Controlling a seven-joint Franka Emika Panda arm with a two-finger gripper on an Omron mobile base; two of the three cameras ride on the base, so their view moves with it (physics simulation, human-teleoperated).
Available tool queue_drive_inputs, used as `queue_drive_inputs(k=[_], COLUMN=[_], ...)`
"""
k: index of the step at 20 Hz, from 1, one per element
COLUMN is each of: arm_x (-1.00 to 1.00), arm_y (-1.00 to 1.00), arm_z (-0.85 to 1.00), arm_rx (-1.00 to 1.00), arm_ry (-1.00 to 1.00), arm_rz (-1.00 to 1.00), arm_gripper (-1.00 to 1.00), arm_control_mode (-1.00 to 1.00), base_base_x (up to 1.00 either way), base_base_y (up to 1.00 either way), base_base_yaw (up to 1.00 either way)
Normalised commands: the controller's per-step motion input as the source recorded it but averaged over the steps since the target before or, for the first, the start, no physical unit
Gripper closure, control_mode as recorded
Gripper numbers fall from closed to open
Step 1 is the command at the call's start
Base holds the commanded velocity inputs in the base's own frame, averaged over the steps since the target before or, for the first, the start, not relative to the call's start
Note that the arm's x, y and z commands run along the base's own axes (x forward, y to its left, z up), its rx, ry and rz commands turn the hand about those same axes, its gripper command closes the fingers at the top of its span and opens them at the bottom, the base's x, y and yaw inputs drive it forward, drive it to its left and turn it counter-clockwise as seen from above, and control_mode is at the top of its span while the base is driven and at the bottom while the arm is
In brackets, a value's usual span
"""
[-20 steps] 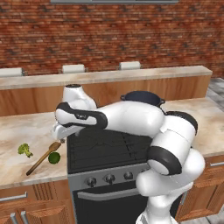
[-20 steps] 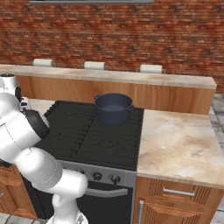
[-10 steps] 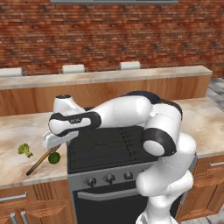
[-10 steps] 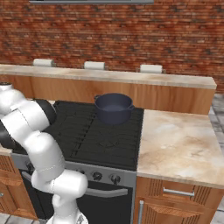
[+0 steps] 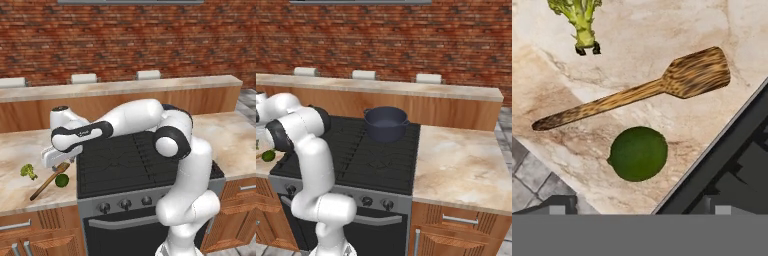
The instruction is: Put the lime and broccoli in the pot. Retrieve the spatula and lightly stir the vegetables in the pot.
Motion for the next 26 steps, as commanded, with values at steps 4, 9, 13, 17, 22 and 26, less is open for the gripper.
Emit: queue_drive_inputs(k=[4,9,13,17,22,26], arm_x=[0.09,0.00,-0.02,-0.24,-0.10,0.12], arm_y=[0.05,0.04,0.00,-0.13,-0.02,0.00], arm_z=[-0.33,-0.32,-0.16,-0.16,-0.15,-0.03], arm_rx=[0.00,0.00,0.00,0.00,0.00,0.00], arm_ry=[0.00,0.00,0.00,0.01,0.00,0.00], arm_rz=[0.00,0.00,0.00,0.00,0.00,0.00], arm_gripper=[-1.00,-1.00,-1.00,-1.00,-1.00,-1.00], arm_control_mode=[-1.00,-1.00,-1.00,-1.00,-1.00,-1.00], base_base_x=[0.00,0.00,0.00,0.00,0.00,0.00], base_base_y=[0.00,0.00,0.00,0.00,0.00,0.00], base_base_yaw=[0.00,0.00,0.00,0.00,0.00,0.00])
